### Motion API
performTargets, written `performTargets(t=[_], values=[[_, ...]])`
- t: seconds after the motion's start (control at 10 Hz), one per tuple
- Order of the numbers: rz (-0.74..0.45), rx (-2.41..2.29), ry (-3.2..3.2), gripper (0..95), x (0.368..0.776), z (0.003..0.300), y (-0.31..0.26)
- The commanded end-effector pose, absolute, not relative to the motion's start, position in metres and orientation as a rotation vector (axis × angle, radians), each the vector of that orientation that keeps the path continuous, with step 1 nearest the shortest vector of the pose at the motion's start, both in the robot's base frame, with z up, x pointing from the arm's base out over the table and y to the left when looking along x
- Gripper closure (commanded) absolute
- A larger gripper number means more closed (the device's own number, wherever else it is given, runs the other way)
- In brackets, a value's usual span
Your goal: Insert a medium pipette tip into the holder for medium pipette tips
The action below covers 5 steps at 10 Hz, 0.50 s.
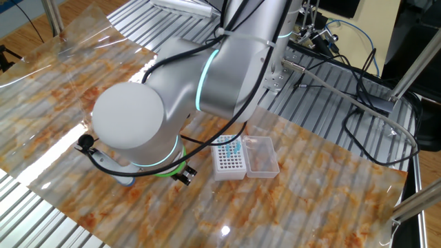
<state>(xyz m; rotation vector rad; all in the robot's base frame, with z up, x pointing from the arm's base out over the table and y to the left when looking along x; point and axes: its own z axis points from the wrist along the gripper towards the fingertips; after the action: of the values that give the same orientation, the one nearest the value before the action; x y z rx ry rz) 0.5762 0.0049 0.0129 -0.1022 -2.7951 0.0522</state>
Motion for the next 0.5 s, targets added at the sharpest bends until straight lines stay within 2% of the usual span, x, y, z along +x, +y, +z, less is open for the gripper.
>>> performTargets(t=[0.1,0.5], values=[[0.054,-0.112,-2.786,76.0,0.5768,0.0124,0.0050],[0.055,-0.126,-2.765,76.0,0.5768,0.0102,0.0054]])
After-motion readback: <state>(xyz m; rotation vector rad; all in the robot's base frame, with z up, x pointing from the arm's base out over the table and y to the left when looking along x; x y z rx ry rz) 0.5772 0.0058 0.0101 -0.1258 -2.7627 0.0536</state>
